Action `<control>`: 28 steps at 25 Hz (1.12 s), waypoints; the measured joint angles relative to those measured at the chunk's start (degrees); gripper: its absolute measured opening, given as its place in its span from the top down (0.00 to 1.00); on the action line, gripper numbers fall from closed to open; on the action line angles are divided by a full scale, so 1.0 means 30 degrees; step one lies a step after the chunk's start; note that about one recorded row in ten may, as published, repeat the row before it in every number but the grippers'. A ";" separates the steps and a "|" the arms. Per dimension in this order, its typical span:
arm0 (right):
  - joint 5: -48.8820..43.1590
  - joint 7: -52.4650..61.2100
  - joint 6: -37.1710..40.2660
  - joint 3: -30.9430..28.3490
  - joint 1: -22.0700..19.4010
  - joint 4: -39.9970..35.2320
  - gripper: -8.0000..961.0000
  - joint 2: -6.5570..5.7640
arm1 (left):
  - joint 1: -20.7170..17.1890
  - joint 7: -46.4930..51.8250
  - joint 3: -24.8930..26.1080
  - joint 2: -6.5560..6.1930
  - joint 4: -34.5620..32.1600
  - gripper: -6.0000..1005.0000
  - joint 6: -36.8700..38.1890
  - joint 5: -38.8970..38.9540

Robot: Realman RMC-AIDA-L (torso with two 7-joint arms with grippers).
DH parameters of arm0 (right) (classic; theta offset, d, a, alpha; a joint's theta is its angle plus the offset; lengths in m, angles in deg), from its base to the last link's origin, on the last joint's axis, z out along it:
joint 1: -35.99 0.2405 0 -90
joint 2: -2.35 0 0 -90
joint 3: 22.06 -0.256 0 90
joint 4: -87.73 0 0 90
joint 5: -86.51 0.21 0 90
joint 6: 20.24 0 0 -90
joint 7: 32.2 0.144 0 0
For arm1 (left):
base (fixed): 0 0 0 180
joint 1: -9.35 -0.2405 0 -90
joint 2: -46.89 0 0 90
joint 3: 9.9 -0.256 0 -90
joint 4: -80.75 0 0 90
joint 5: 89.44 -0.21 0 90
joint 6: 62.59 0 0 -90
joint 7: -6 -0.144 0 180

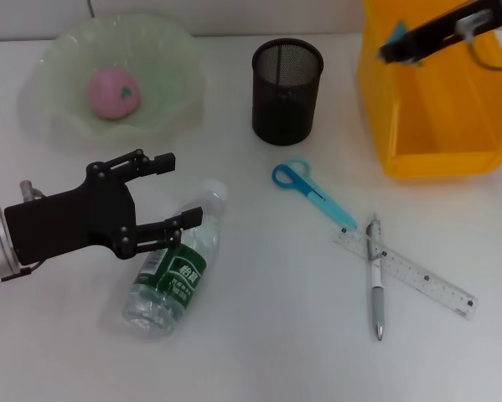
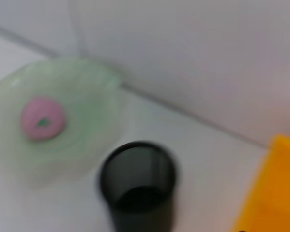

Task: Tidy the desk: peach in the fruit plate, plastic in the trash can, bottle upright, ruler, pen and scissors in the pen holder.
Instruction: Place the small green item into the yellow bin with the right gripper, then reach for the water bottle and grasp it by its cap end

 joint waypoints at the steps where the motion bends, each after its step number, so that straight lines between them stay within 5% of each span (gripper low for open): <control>1: -0.0066 -0.0056 0.0050 -0.0476 -0.0196 -0.0322 0.74 -0.0023 | 0.0012 0.0000 0.0000 0.0000 -0.0001 0.18 0.0007 0.0000; 6: -0.0187 -0.0754 -0.0643 -0.2223 -0.0752 0.0185 0.74 -0.0127 | 0.0101 0.0000 0.0010 0.0027 0.0011 0.18 -0.0011 -0.0002; 12: -0.0375 -0.1345 -0.3398 -0.2158 -0.0225 0.4204 0.73 -0.0142 | 0.0145 0.0000 0.0020 0.0055 0.0029 0.18 -0.0049 -0.0002; 16: -0.0391 -0.1397 -0.3952 -0.2169 -0.0231 0.4572 0.72 -0.0031 | 0.0046 0.0001 0.0126 0.0056 -0.0015 0.18 0.0128 0.0102; 22: 0.0638 -0.2135 -0.3674 -0.2175 -0.1365 0.2489 0.43 0.0249 | 0.0020 0.0261 0.0605 0.0054 -0.0108 0.18 0.0502 0.0178; 26: 0.6139 -0.5808 -0.3130 -0.1969 -0.3700 0.0804 0.24 0.0334 | 0.0169 0.1088 0.1254 0.0060 -0.0308 0.18 0.1105 0.0284; 28: 1.0273 -0.9035 -0.2721 -0.1938 -0.5104 0.0908 0.22 0.0318 | 0.0153 0.1267 0.1324 0.0066 -0.0471 0.18 0.1211 0.0396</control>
